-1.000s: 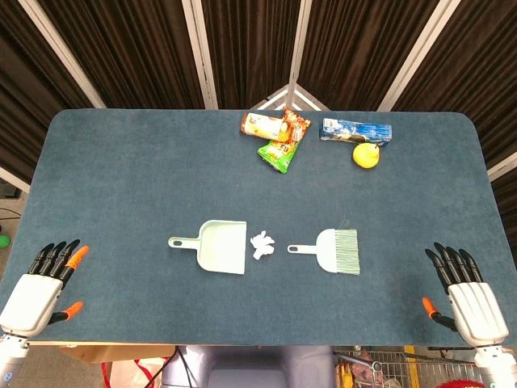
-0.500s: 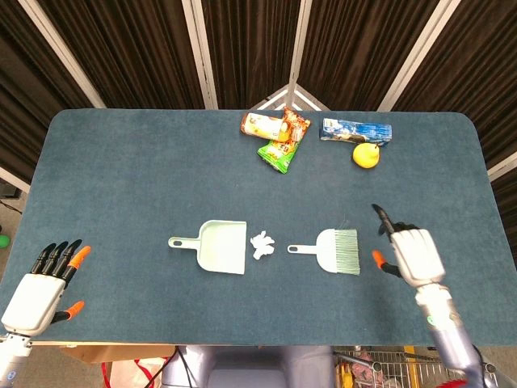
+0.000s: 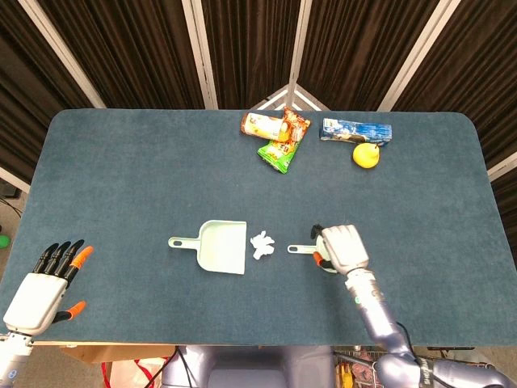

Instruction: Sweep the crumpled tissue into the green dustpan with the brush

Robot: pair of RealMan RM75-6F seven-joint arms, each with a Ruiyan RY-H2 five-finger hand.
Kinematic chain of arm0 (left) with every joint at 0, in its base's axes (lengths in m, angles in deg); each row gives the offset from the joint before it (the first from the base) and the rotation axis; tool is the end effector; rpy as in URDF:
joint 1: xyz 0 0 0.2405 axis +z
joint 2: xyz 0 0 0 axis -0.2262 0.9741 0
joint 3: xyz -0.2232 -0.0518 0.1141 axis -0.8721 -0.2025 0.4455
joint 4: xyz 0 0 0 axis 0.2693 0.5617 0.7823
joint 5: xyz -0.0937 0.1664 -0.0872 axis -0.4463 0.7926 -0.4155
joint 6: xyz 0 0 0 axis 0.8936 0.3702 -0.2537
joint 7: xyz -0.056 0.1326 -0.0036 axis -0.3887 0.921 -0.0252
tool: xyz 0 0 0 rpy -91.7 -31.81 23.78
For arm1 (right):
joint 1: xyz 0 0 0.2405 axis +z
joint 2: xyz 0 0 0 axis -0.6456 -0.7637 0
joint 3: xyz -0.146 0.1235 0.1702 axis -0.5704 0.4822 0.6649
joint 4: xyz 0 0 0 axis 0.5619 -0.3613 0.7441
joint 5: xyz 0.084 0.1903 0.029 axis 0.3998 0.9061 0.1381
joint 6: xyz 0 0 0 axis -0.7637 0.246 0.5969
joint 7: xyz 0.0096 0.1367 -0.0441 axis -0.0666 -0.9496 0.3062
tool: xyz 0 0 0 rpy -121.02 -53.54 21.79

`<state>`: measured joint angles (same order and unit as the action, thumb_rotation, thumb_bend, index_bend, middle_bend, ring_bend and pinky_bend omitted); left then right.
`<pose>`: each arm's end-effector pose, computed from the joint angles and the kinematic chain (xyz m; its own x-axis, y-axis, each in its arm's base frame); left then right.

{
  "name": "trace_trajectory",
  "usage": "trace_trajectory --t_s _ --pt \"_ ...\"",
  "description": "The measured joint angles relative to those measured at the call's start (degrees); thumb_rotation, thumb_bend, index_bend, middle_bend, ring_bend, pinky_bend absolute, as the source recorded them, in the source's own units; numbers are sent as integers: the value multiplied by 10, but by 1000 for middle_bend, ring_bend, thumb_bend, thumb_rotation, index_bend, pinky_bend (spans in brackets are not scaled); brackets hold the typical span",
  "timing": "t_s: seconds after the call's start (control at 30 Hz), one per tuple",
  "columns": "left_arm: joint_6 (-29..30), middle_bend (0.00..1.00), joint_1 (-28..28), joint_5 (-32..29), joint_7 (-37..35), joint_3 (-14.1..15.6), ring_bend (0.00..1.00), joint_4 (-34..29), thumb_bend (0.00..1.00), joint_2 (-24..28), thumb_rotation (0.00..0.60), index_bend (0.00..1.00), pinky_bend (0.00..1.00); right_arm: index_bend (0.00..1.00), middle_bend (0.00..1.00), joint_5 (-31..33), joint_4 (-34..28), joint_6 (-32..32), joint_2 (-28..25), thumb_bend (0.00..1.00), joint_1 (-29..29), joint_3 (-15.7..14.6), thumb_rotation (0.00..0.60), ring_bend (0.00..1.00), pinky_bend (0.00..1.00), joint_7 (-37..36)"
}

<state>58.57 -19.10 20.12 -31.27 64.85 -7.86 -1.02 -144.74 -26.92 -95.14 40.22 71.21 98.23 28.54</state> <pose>-0.2855 0.1571 0.1226 0.5531 0.1161 0.8250 0.8244 -0.2191 -0.5219 -0.1536 -0.2923 -0.0028 0.3887 -0.2622 0.8833 -0.9144 -0.2276 0.3348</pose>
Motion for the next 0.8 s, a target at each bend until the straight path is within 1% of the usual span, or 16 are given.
trace_trajectory --t_s 0.2,0.3,0.8 --pt "-5 0 -3 -7 -9 -2 0 -2 0 3 600 0 0 458 910 20 48 -10 63 350 20 -15 600 922 874 27" --pt "-6 0 -3 -8 -13 -1 0 -1 0 4 600 0 0 458 910 31 69 -15 80 350 27 -19 600 922 874 35" --pt "-5 0 -3 -4 -19 1 0 -3 0 7 600 0 0 458 910 50 121 -34 120 350 37 -26 600 922 874 46"
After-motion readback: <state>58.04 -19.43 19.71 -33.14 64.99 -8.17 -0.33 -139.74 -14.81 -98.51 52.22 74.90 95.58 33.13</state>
